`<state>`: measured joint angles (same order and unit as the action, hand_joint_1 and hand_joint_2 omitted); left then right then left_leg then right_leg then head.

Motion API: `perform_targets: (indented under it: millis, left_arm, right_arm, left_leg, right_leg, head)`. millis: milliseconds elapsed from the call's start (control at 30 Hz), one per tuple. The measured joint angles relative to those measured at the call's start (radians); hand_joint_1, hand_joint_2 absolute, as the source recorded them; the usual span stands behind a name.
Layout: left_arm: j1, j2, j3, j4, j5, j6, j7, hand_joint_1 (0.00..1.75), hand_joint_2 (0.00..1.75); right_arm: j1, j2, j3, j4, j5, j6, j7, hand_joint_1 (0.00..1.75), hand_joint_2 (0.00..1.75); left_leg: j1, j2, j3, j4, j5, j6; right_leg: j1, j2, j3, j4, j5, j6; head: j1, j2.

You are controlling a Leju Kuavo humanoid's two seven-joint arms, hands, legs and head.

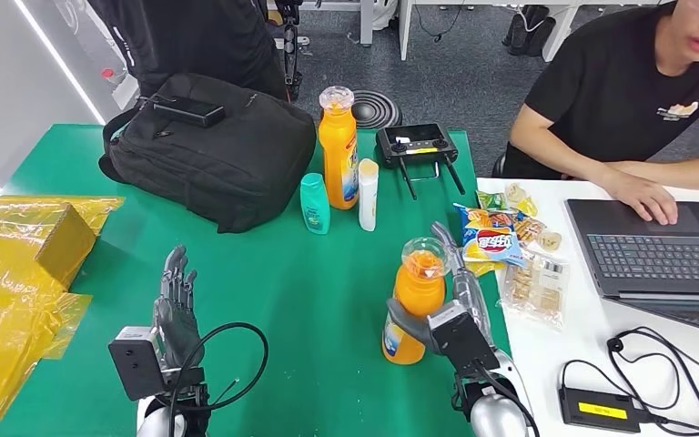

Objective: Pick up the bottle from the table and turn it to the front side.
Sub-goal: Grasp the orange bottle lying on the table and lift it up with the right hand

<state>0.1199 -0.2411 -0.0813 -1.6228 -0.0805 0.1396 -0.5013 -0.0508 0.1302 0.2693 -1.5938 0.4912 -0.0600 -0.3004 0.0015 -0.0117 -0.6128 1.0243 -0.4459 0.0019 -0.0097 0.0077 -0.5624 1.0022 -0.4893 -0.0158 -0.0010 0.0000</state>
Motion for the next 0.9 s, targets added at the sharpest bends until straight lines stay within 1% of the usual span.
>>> perform_targets:
  millis: [33, 100, 200, 767, 900]
  left_arm:
    - [0.000, 0.000, 0.000, 0.000, 0.000, 0.000, 0.000, 0.00, 0.00]
    - [0.000, 0.000, 0.000, 0.000, 0.000, 0.001, 0.000, 0.00, 0.00]
    - [0.000, 0.000, 0.000, 0.000, 0.000, 0.003, 0.000, 0.00, 0.00]
    - [-0.009, 0.000, 0.000, 0.000, 0.000, 0.006, 0.000, 0.00, 0.00]
    - [-0.015, 0.000, 0.000, 0.000, -0.009, 0.008, 0.000, 0.00, 0.00]
  right_arm:
    - [0.000, 0.000, 0.000, 0.000, 0.000, 0.002, -0.001, 1.67, 1.75]
    - [0.000, 0.000, 0.000, 0.000, 0.001, 0.005, -0.003, 1.71, 1.75]
    - [0.000, 0.000, 0.000, 0.000, 0.001, 0.009, -0.007, 1.74, 1.75]
    - [-0.029, 0.009, 0.000, 0.000, -0.001, 0.014, -0.015, 1.75, 1.75]
    - [-0.038, 0.009, -0.002, 0.006, -0.033, 0.034, -0.031, 1.75, 1.75]
  left_leg:
    - [0.000, 0.000, 0.000, 0.000, 0.000, 0.000]
    - [0.000, 0.000, 0.000, 0.000, 0.000, 0.000]
    - [0.000, 0.000, 0.000, 0.000, 0.000, 0.000]
    - [0.000, 0.000, 0.001, 0.000, 0.000, 0.000]
    - [0.000, 0.000, 0.001, 0.000, 0.000, 0.000]
  right_leg:
    - [0.000, 0.000, 0.000, 0.000, 0.000, 0.000]
    - [0.000, 0.000, 0.000, 0.000, 0.000, 0.000]
    - [0.000, 0.000, 0.000, 0.000, 0.000, 0.000]
    - [0.000, 0.000, 0.001, 0.000, 0.000, 0.000]
    - [0.000, 0.000, 0.000, 0.000, 0.000, 0.000]
  head:
    - [0.000, 0.000]
    - [0.000, 0.000]
    - [0.000, 0.000]
    - [0.000, 0.000]
    - [0.000, 0.000]
